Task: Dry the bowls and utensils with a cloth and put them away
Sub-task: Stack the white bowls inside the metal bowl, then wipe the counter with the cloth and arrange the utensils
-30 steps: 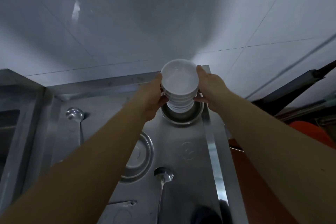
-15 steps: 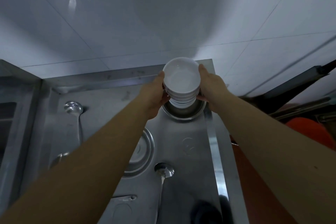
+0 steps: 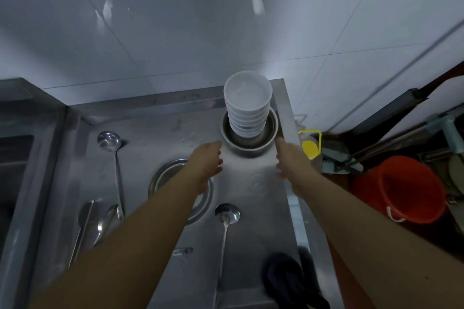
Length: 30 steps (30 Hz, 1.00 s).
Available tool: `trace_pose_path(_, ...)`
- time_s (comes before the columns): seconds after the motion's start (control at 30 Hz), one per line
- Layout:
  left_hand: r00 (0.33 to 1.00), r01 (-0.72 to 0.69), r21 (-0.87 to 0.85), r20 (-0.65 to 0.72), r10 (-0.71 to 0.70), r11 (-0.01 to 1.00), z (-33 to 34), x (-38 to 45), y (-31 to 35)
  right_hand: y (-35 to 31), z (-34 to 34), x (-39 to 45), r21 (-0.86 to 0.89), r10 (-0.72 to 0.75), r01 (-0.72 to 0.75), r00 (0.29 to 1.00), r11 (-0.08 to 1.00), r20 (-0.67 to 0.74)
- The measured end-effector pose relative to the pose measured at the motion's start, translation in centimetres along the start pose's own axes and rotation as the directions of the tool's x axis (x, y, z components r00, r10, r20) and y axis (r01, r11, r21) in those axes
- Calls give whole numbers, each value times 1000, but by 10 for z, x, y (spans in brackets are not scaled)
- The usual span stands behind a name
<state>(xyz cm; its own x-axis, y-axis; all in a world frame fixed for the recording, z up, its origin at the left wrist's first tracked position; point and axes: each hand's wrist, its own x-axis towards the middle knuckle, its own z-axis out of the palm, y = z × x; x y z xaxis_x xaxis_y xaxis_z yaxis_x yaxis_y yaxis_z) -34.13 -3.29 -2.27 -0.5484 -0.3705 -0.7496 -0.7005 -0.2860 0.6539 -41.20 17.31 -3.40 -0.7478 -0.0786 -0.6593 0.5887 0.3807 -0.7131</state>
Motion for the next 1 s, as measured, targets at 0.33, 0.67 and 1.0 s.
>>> trace_pose_path(0.33,997,26,327,-75,-2,945,-26,-95,-152,133,6,-85,-377,37,20,989,926,145)
trace_pose_path(0.67,996,43,791,-84,39,610,-31,-141,-256,216,-16,-143,-646,-165,259,965,718,203)
trace_pose_path(1.0,987,4,800,-98,125,600,-27,-94,-270,234,-1,-144,-717,-282,273,953,641,111)
